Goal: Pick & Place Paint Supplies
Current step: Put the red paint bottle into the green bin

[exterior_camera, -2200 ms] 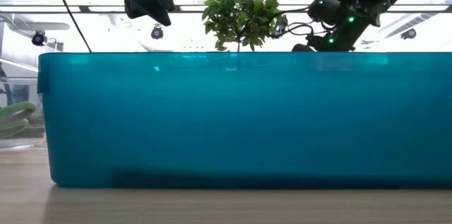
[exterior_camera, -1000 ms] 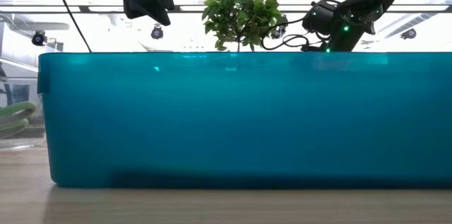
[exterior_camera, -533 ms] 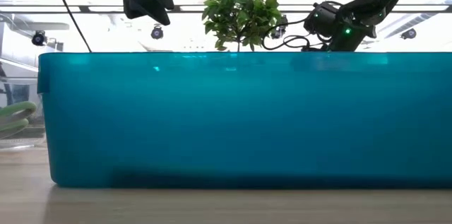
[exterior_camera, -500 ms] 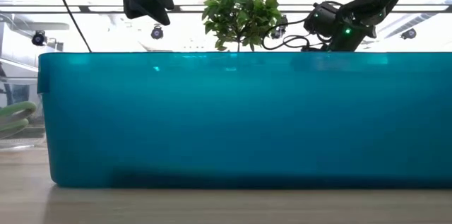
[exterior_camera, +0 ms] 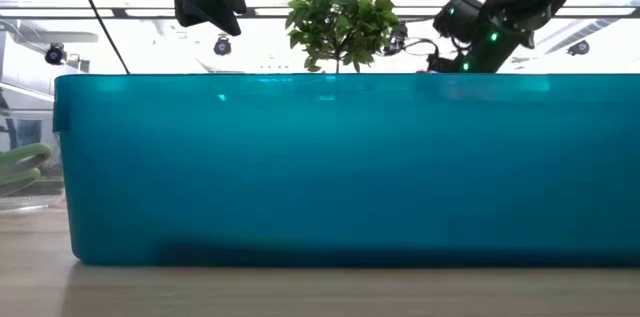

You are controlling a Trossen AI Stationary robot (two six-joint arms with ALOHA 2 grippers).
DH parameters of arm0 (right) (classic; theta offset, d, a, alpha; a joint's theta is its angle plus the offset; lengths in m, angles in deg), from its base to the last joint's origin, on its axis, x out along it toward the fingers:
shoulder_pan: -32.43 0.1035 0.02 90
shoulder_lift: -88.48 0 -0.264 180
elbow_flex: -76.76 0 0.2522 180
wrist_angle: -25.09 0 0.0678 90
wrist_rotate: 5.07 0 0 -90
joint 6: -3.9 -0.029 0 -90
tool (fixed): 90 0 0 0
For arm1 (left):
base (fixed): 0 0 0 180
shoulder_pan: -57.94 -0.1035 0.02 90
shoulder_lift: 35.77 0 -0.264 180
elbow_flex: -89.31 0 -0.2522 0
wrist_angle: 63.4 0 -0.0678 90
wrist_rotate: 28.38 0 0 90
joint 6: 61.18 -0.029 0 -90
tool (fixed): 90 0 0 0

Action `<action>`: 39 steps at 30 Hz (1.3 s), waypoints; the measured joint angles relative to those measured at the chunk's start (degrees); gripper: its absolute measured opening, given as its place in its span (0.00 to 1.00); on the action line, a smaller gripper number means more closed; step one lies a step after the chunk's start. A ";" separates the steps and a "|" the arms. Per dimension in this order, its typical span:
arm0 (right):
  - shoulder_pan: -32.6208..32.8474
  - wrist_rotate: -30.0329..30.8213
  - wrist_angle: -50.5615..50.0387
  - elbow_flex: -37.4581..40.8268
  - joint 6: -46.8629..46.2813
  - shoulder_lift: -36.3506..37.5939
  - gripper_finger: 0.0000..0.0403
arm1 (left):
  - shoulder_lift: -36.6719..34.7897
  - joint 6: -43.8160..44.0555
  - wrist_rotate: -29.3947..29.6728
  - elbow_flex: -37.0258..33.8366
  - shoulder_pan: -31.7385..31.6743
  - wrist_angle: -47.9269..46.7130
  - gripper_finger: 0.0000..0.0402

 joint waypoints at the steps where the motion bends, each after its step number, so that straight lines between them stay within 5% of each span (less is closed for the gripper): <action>1: 0.00 -0.04 -0.02 -0.26 0.00 0.85 0.57 | 0.00 0.00 0.00 0.00 0.00 0.00 0.46; 10: 2.16 -4.88 -6.80 -1.02 -5.80 11.28 0.58 | 0.00 -0.27 0.02 0.00 0.00 -0.02 0.46; 21: 14.53 -14.03 -13.87 -0.83 -17.76 24.54 0.58 | 0.00 2.52 -4.86 0.00 0.02 0.20 0.46; 32: 41.41 -15.55 -28.02 -0.74 -35.47 30.61 0.58 | 0.00 5.70 -5.14 0.00 0.64 0.20 0.46; 39: 59.04 -22.06 -32.55 -0.92 -18.46 31.14 0.58 | 0.00 3.07 -5.20 0.01 1.49 1.09 0.46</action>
